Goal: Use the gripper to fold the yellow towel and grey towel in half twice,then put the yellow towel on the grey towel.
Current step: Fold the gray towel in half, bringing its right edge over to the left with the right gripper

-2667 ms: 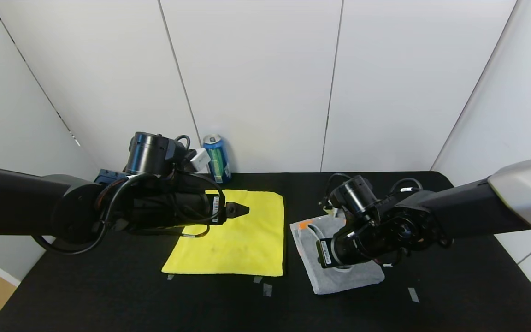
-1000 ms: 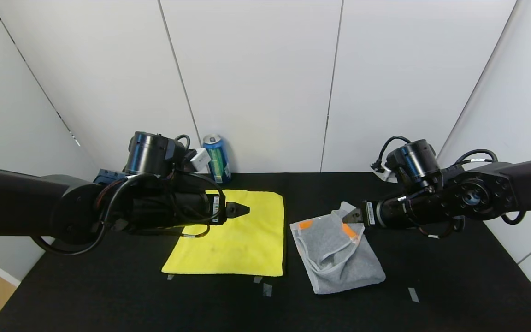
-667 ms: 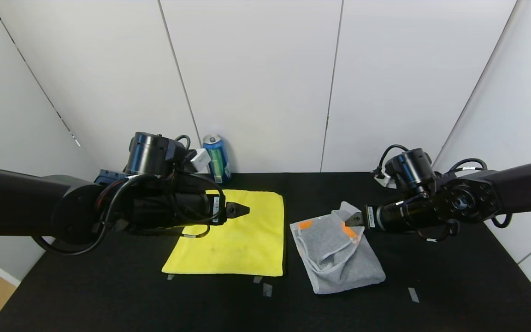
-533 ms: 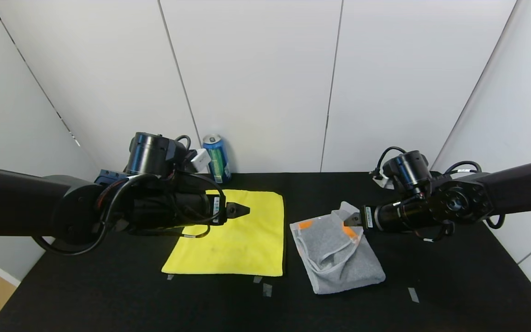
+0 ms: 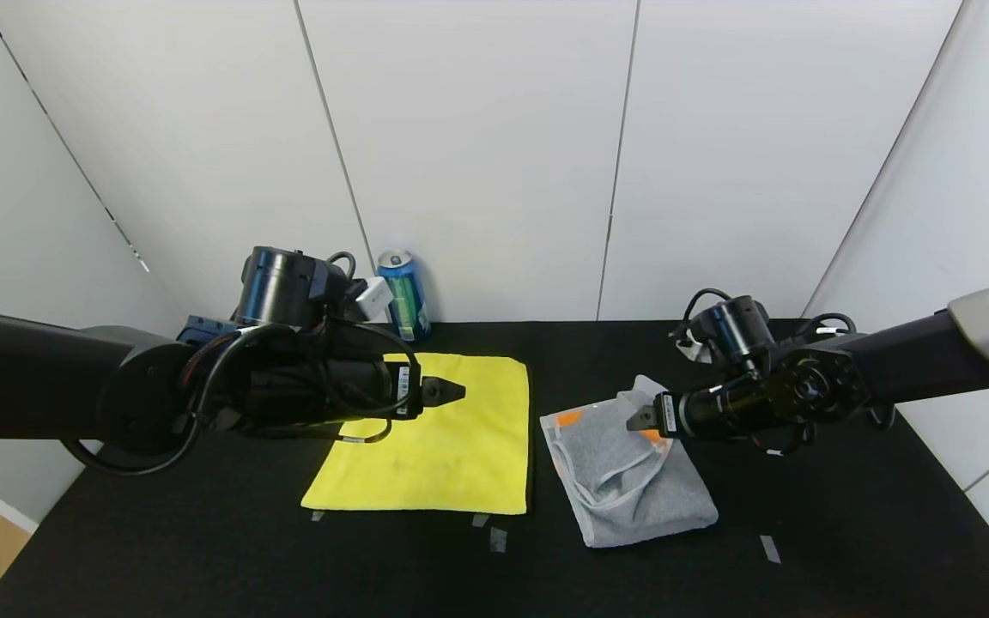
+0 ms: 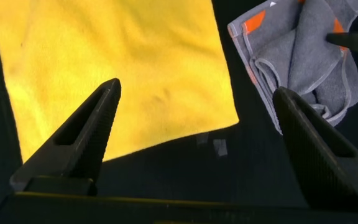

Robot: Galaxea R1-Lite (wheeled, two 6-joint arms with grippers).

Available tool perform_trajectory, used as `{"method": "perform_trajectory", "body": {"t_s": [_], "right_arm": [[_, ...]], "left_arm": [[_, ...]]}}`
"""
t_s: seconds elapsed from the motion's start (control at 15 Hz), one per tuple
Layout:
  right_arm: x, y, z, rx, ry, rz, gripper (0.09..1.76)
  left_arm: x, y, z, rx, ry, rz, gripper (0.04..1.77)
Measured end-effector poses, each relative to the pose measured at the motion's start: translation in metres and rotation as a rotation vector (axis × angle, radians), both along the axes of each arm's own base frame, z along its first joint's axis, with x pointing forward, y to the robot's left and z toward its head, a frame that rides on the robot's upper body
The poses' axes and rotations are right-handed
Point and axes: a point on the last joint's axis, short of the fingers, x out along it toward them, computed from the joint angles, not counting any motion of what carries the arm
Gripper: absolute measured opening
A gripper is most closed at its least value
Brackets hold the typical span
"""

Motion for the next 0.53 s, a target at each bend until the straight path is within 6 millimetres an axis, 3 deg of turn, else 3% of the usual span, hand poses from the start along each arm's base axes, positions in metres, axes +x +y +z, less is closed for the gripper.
{"method": "perform_trajectory", "body": {"t_s": [0.53], "right_arm": [[0.006,0.015,0.002,0.016,-0.026,0.025,1.70]], "left_arm": [[0.000,0.001,0.000,0.001,0.000,0.002,1.72]]}}
